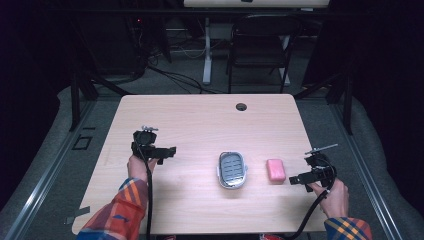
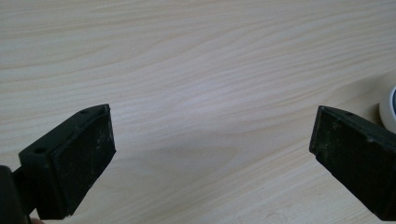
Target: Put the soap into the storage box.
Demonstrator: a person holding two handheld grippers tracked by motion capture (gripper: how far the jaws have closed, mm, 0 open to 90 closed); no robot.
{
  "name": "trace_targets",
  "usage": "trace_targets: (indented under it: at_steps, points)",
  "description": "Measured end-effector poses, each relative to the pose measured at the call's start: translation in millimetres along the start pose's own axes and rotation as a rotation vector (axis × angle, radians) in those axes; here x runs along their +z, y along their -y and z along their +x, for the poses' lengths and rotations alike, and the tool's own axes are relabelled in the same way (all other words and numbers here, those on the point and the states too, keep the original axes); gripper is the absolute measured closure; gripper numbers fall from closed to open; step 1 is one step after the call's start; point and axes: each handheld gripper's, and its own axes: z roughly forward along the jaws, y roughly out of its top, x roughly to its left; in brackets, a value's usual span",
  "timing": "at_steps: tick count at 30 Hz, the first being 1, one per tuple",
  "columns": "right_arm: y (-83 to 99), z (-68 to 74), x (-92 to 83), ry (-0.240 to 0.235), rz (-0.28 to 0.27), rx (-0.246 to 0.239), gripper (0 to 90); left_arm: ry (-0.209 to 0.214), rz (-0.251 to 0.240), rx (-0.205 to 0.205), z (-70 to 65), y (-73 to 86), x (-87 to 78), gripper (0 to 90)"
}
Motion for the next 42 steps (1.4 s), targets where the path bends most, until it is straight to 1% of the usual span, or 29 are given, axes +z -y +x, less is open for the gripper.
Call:
trace_targets:
  at_steps: [2, 3, 4, 5, 6, 7, 8, 9, 12, 13, 14, 16, 20, 21, 22, 23, 27, 30, 33, 34, 35, 36, 37, 39, 40, 41, 42]
  points:
    - [-0.2, -0.4, 0.5, -0.002, 0.007, 0.0, 0.0, -0.005, 0.005, 0.003, 0.0, 0.1, 0.2, 0.0]
    - [-0.5, 0.7, 1.7, -0.005, 0.01, 0.002, 0.0, -0.009, 0.003, -0.004, -0.6, 0.5, 1.0, 0.0]
    - [-0.5, 0.7, 1.7, -0.005, 0.01, 0.002, 0.0, -0.01, 0.005, -0.002, -0.5, 0.3, 1.2, 0.0]
    - [-1.2, 2.4, 1.0, -0.003, 0.01, -0.007, 0.0, -0.023, 0.005, 0.006, -0.9, 0.5, 1.9, 0.0]
    - [-1.7, 3.3, 0.8, -0.003, 0.011, -0.015, 0.0, -0.023, 0.005, 0.006, -0.9, 0.5, 1.9, 0.0]
    - [-1.8, 5.3, 1.5, -0.006, -0.001, -0.006, 0.0, -0.031, 0.019, 0.012, -0.4, 0.8, 2.9, 0.0]
    - [-2.8, 5.6, 0.7, -0.008, 0.014, -0.024, 0.0, -0.037, 0.025, 0.015, -0.4, 0.8, 3.1, 0.0]
    - [-3.6, 6.8, 0.5, -0.011, 0.019, -0.029, 0.0, -0.046, 0.024, 0.018, -0.8, 0.8, 3.9, 0.0]
    - [-4.7, 9.1, 0.4, -0.012, 0.018, -0.038, 0.0, -0.058, 0.025, 0.021, -1.2, 1.0, 4.8, 0.0]
    - [-5.5, 10.1, -0.3, -0.016, 0.022, -0.042, 0.0, -0.061, 0.037, 0.026, -1.5, 0.8, 4.6, 0.0]
    - [-6.9, 11.9, -1.6, -0.019, 0.016, -0.047, 0.0, -0.073, 0.035, 0.03, -2.4, 1.1, 5.5, 0.0]
    - [-9.5, 13.9, -2.4, -0.026, 0.01, -0.054, 0.0, -0.075, 0.04, 0.036, -2.6, 0.9, 5.6, 0.0]
    - [-16.8, 19.5, -0.9, -0.024, 0.008, -0.057, 0.0, -0.076, 0.044, 0.038, -3.7, 0.7, 6.7, 0.0]
    - [-18.0, 22.0, 1.0, -0.025, -0.008, -0.044, 0.0, -0.077, 0.044, 0.04, -3.8, 0.7, 6.5, 0.0]
    - [-18.0, 22.0, 1.0, -0.025, -0.008, -0.044, 0.0, -0.077, 0.044, 0.04, -3.8, 0.7, 6.5, 0.0]
    - [-23.4, 24.8, 2.3, -0.032, 0.019, -0.056, 0.0, -0.079, 0.043, 0.04, -3.0, 0.9, 6.4, 0.0]
    - [-29.1, 30.5, 4.4, -0.035, 0.02, -0.041, 0.0, -0.08, 0.047, 0.036, -2.5, 0.8, 6.9, 0.0]
    - [-40.8, 38.2, 6.9, -0.017, 0.045, -0.043, 0.0, -0.079, 0.047, 0.047, -3.7, 0.2, 7.7, 0.0]
    - [-49.8, 41.9, 12.4, -0.018, 0.077, -0.029, 0.0, -0.079, 0.049, 0.043, -4.2, -0.7, 8.2, 0.0]
    - [-49.8, 41.9, 12.4, -0.018, 0.077, -0.029, 0.0, -0.079, 0.049, 0.043, -4.2, -0.7, 8.2, 0.0]
    - [-51.9, 43.6, 14.8, -0.013, 0.074, -0.012, 0.0, -0.08, 0.045, 0.044, -4.6, -1.0, 8.5, 0.0]
    - [-56.1, 44.6, 16.5, -0.011, 0.099, -0.014, 0.0, -0.079, 0.042, 0.044, -5.2, -1.2, 8.7, 0.0]
    - [-61.7, 47.1, 20.4, -0.002, 0.11, -0.001, 0.5, -0.079, 0.048, 0.054, -6.0, -1.7, 8.7, 0.0]
    - [-66.2, 49.7, 24.2, 0.022, 0.131, 0.002, 5.2, -0.078, 0.05, 0.058, -6.6, -2.3, 9.9, 0.0]
    - [-66.2, 49.7, 24.2, 0.022, 0.131, 0.002, 5.2, -0.078, 0.05, 0.058, -6.6, -2.3, 9.9, 0.0]
    - [-68.9, 52.4, 29.4, 0.027, 0.125, 0.032, 9.1, -0.079, 0.054, 0.059, -8.1, -2.7, 10.2, 0.0]
    - [-70.9, 52.4, 30.8, 0.03, 0.139, 0.031, 11.7, -0.079, 0.054, 0.059, -8.1, -2.7, 10.2, 0.0]
